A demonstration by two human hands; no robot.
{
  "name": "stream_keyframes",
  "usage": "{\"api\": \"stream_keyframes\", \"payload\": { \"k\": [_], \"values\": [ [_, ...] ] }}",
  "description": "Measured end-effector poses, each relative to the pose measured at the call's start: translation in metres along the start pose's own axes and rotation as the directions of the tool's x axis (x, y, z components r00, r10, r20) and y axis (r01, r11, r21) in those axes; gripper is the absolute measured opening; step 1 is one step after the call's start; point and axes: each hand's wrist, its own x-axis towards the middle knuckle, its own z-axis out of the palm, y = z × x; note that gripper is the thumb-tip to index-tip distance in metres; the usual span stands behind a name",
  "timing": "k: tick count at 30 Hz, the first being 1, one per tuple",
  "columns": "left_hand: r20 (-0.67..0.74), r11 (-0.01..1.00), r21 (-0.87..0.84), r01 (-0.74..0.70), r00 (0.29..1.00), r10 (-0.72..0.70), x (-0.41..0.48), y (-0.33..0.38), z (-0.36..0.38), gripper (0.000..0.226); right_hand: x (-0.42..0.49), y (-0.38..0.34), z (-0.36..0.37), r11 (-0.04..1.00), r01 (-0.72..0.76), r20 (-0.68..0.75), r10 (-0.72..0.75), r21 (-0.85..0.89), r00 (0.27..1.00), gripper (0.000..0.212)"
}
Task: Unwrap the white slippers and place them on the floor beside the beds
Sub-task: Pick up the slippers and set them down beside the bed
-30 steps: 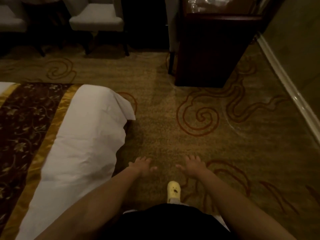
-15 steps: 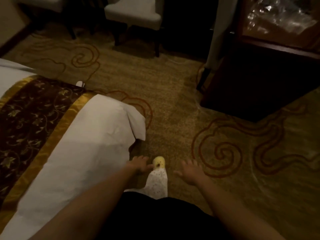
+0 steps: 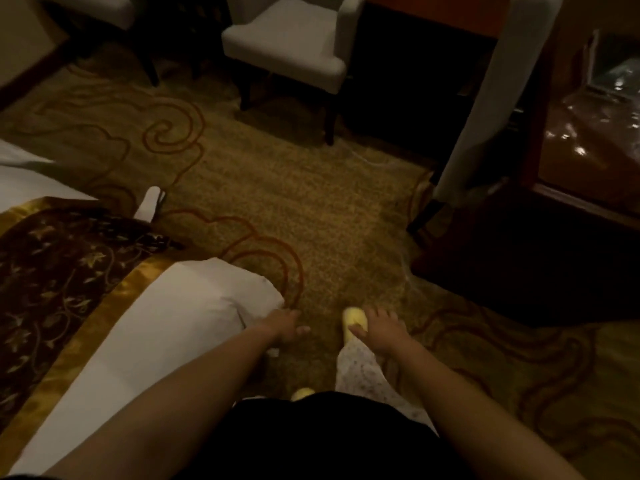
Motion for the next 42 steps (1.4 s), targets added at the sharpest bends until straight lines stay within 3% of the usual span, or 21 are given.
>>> {"api": "stream_keyframes", "payload": {
  "k": [7,12,19,26,32,35,42],
  "values": [
    [0.006,0.973,-0.168,0.155,0.988,-0.157,0.081,-0.005,-0.107,0.062,0.130,-0.009,-0.140,0.982,0.101,0.110,-0.084,-0.159,0.990,0.075],
    [-0.095,0.911,-0.373,0.178,0.969,-0.228,0.113,-0.002,-0.177,0.063,0.200,-0.032,-0.234,0.940,0.115,0.122,-0.080,-0.320,0.989,0.070],
    [-0.028,0.820,-0.493,0.291,0.937,-0.349,0.150,-0.045,-0.249,0.058,0.292,-0.099,-0.298,0.886,0.216,0.237,-0.125,-0.410,0.963,0.076],
    [0.002,0.686,-0.630,0.364,0.884,-0.468,0.192,-0.139,-0.338,0.059,0.390,-0.216,-0.372,0.799,0.338,0.287,-0.216,-0.497,0.933,0.071],
    [-0.008,0.559,-0.766,0.319,0.864,-0.503,0.207,-0.209,-0.436,0.057,0.454,-0.337,-0.446,0.752,0.411,0.256,-0.323,-0.515,0.911,0.071],
    [-0.074,0.565,-0.771,0.294,0.840,-0.538,0.216,-0.237,-0.476,0.057,0.485,-0.389,-0.469,0.684,0.460,0.303,-0.346,-0.566,0.888,0.071],
    [-0.024,0.412,-0.854,0.317,0.768,-0.640,0.233,-0.335,-0.532,0.050,0.567,-0.528,-0.504,0.513,0.556,0.407,-0.380,-0.654,0.831,0.072]
  ]
}}
